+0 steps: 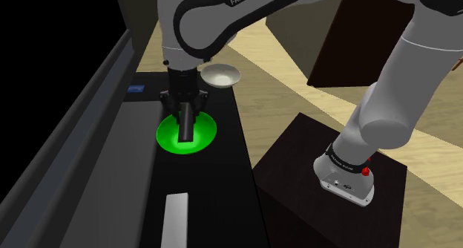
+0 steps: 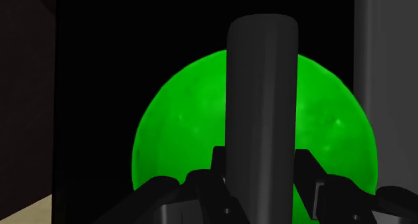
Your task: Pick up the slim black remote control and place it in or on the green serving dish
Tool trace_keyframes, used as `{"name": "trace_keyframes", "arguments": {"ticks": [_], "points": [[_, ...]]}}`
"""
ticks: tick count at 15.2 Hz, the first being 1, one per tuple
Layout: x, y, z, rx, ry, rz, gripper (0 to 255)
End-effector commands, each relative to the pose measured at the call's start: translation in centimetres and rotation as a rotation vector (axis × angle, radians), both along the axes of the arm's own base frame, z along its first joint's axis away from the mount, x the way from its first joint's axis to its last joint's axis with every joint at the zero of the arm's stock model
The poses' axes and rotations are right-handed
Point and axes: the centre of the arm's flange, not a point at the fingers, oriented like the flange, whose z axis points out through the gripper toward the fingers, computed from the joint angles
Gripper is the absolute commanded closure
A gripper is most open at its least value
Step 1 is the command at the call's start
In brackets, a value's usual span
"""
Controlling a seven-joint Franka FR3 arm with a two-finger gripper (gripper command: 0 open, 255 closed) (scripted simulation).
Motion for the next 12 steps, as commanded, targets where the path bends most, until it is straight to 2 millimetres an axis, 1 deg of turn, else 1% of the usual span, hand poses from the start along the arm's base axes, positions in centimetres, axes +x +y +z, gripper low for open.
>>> {"name": "trace_keyframes", "arguments": {"ticks": [1,8,12], "points": [[0.0,0.3,-1.1,0.0,0.0,-0.001,255],[0.0,0.3,-4.7,0.0,0.0,-0.001,255],[0.0,0.3,-4.7,0.0,0.0,-0.001,255]]}}
